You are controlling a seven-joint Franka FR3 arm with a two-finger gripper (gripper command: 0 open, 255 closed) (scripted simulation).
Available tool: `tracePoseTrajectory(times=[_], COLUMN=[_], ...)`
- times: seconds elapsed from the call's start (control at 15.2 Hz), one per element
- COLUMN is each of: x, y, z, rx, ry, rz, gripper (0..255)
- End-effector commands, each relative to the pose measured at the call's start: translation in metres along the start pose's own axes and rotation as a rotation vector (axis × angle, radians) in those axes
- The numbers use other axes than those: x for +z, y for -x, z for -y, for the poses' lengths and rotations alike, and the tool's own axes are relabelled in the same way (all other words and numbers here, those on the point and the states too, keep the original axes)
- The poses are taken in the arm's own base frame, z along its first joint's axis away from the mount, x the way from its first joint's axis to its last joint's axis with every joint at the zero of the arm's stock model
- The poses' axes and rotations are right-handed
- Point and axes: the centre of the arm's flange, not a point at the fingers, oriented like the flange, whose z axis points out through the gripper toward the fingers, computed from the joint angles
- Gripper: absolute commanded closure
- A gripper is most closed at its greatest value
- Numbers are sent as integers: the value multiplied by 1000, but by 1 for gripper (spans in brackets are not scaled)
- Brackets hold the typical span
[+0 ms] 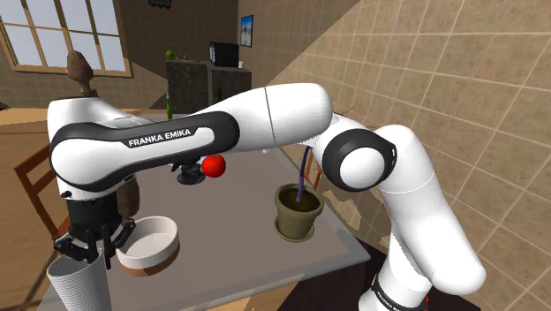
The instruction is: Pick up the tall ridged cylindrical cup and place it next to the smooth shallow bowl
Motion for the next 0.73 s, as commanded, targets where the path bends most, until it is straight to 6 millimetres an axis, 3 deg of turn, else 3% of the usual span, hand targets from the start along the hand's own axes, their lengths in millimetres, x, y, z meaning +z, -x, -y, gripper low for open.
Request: tracePoseTrajectory(times=[0.0, 0.66], x=[10, 61], y=[-2, -11], z=[-1, -7], rx=[0, 0], ry=[-1, -1], rz=[0, -1], gripper=[255, 255])
